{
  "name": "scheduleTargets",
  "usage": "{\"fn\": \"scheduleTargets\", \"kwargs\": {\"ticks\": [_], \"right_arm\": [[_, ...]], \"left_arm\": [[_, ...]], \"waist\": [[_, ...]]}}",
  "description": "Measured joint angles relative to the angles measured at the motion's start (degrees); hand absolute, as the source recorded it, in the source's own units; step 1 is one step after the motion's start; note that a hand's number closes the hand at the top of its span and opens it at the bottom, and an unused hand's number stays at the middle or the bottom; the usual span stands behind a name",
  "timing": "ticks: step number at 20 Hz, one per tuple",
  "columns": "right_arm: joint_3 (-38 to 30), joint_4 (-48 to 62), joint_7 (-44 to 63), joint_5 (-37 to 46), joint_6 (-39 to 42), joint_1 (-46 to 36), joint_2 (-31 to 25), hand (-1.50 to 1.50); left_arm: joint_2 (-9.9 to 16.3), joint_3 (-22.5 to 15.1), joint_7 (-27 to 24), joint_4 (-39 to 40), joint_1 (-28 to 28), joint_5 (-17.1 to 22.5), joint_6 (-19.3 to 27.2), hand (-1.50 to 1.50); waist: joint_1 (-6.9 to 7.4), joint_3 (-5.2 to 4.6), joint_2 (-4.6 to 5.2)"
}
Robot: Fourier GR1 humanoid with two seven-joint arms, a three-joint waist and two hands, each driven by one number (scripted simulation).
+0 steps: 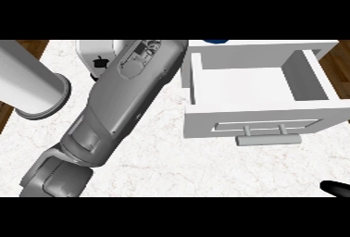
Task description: Pick up the can, place it into the drawer and close the drawer
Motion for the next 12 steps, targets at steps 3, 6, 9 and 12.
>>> {"fn": "scheduleTargets", "kwargs": {"ticks": [3, 6, 9, 12], "right_arm": [[0.60, 0.20, 0.08, 0.42, -0.19, -0.59, 0.11, -1.50], [0.82, -0.51, 1.79, 0.09, -0.36, -1.66, -0.51, -1.50], [0.76, -0.70, 1.95, -0.36, -0.05, -1.60, -0.72, -1.50], [1.36, 0.12, 1.72, 0.07, 0.04, -2.40, -0.87, -1.50]], "left_arm": [[0.01, -1.33, -0.44, 3.78, -3.12, 2.21, 0.72, 1.50], [0.00, -2.71, -1.25, 7.96, -6.03, 4.06, 1.80, 1.50], [0.01, -3.48, -1.74, 11.63, -8.86, 5.08, 2.47, 1.50], [0.01, -5.61, -2.56, 13.90, -10.49, 6.74, 4.22, 1.50]], "waist": [[-0.49, 0.02, 0.15], [-1.23, 0.03, 0.32], [-1.71, 0.06, 0.45], [-2.33, 0.09, 0.59]]}}
